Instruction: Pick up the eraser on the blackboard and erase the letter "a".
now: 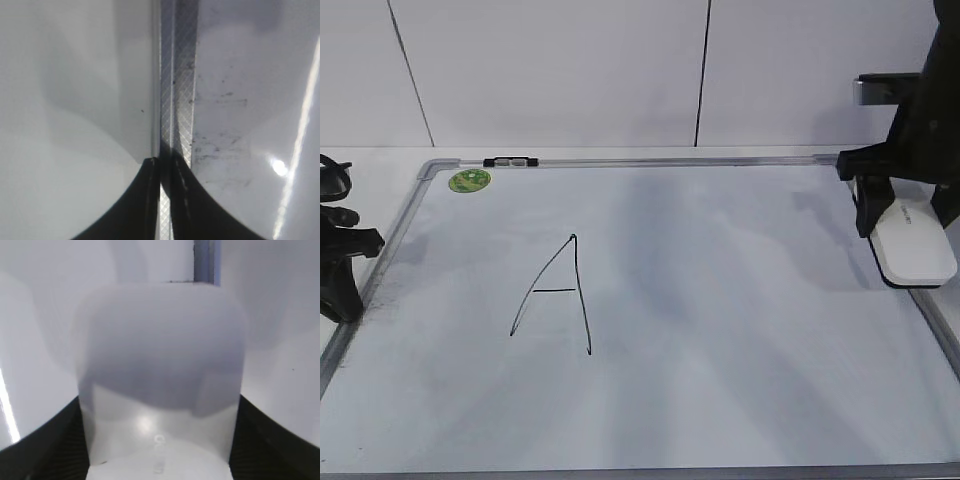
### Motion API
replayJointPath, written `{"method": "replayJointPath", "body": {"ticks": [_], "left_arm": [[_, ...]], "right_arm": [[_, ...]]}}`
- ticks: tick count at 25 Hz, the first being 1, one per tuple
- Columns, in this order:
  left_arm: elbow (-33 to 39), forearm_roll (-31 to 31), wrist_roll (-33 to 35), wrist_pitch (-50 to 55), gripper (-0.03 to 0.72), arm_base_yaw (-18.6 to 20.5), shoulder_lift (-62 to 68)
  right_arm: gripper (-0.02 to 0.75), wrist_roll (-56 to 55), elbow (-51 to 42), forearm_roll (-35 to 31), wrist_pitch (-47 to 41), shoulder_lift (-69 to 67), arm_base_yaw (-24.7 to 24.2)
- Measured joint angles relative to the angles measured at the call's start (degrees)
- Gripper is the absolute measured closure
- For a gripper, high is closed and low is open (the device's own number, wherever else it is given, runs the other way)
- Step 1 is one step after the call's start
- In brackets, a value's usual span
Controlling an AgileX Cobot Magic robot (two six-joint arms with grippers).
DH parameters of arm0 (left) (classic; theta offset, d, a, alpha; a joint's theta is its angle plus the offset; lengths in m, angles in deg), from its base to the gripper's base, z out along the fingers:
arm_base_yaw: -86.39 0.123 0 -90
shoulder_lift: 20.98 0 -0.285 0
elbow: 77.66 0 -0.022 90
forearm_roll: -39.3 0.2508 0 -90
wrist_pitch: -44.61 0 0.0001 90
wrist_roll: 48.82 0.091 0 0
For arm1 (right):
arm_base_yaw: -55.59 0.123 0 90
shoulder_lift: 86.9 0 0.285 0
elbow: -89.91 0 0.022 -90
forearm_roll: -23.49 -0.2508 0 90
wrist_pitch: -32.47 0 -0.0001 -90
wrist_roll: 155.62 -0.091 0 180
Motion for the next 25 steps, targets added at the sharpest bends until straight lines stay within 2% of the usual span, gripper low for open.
{"method": "replayJointPath", "body": {"ticks": [11, 19, 25], "left_arm": [[0.00, -0.04, 0.00, 0.00, 0.655, 0.00, 0.00], [0.00, -0.04, 0.00, -0.09, 0.655, 0.00, 0.00], [0.00, -0.04, 0.00, -0.11, 0.655, 0.00, 0.00]], "right_arm": [[0.211, 2.36, 1.55, -1.49, 0.00, -6.90, -0.74], [0.211, 3.53, 1.67, -3.87, 0.00, -9.12, -4.31], [0.211, 5.12, 1.67, -6.08, 0.10, -10.39, -4.79]]}}
